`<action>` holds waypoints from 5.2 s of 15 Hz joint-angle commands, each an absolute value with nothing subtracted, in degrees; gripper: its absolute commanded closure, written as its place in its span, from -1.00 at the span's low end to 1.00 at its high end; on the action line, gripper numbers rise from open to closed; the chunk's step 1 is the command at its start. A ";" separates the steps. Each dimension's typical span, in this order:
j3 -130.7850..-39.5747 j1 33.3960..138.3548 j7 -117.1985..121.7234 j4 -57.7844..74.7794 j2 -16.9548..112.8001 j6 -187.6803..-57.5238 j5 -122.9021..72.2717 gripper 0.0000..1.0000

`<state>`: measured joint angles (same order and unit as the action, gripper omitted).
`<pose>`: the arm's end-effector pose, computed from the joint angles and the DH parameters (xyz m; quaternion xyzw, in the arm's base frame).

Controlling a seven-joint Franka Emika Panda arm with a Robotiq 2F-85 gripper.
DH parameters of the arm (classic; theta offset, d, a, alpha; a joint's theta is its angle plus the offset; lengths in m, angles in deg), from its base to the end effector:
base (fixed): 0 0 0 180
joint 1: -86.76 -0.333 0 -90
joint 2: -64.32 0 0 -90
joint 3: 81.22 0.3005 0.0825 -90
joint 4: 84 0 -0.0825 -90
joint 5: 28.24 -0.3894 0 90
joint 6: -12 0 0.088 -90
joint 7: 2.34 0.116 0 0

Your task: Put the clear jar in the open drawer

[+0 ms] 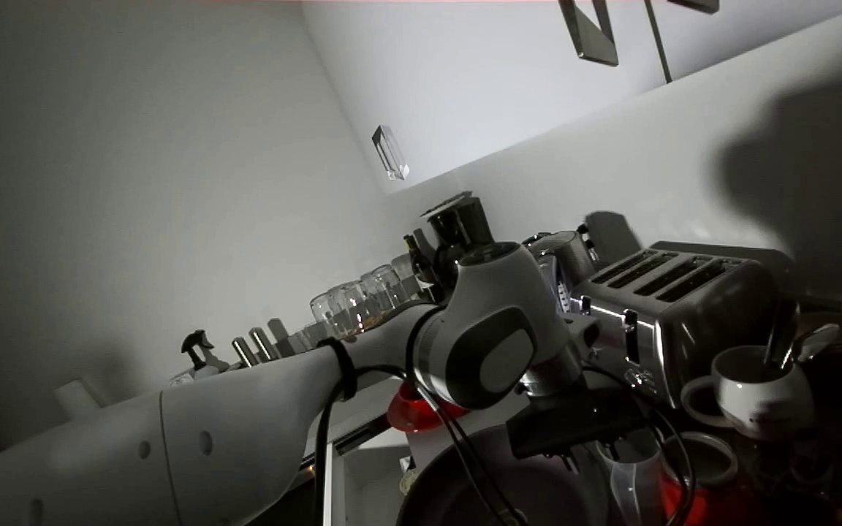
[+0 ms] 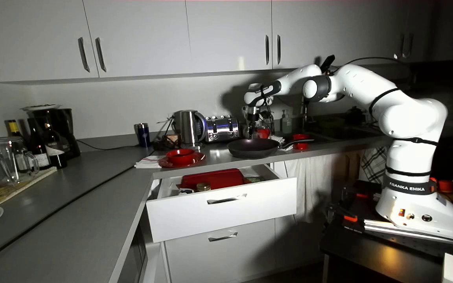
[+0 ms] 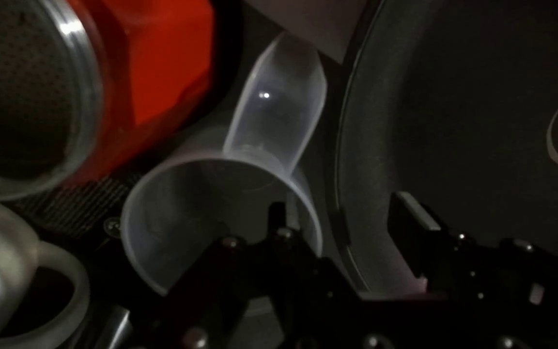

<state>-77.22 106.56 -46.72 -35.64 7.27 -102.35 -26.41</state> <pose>0.7617 -0.2424 0.3032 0.9690 0.2337 0.0747 0.0283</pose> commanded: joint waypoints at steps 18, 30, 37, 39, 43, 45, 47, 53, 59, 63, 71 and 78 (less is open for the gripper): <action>-75.06 108.68 -48.24 -39.66 8.33 -107.62 -27.59 0.84; -69.87 108.26 -49.40 -35.55 14.98 -112.97 -26.85 0.84; -69.70 106.19 -46.17 -21.55 26.25 -111.98 -26.12 0.84; -69.56 105.82 -45.82 -16.42 29.41 -112.36 -26.15 0.85; -68.42 105.02 -46.96 -6.05 34.71 -112.89 -26.19 0.85; -71.63 101.85 -48.40 -0.98 37.34 -113.45 -28.23 0.85; -72.43 99.95 -48.54 4.35 39.90 -114.70 -27.44 0.85; -73.26 95.70 -49.24 20.54 49.97 -121.48 -26.83 0.85; -73.86 92.47 -50.53 35.45 60.64 -126.09 -26.90 0.85; -74.67 89.85 -51.27 42.11 64.72 -126.78 -26.21 0.85; -75.89 86.24 -51.63 47.25 65.76 -127.11 -24.06 0.85; -76.24 85.36 -53.56 47.56 63.44 -127.64 -20.70 0.85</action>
<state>-75.04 86.27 -52.52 46.57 64.18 -125.96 -22.90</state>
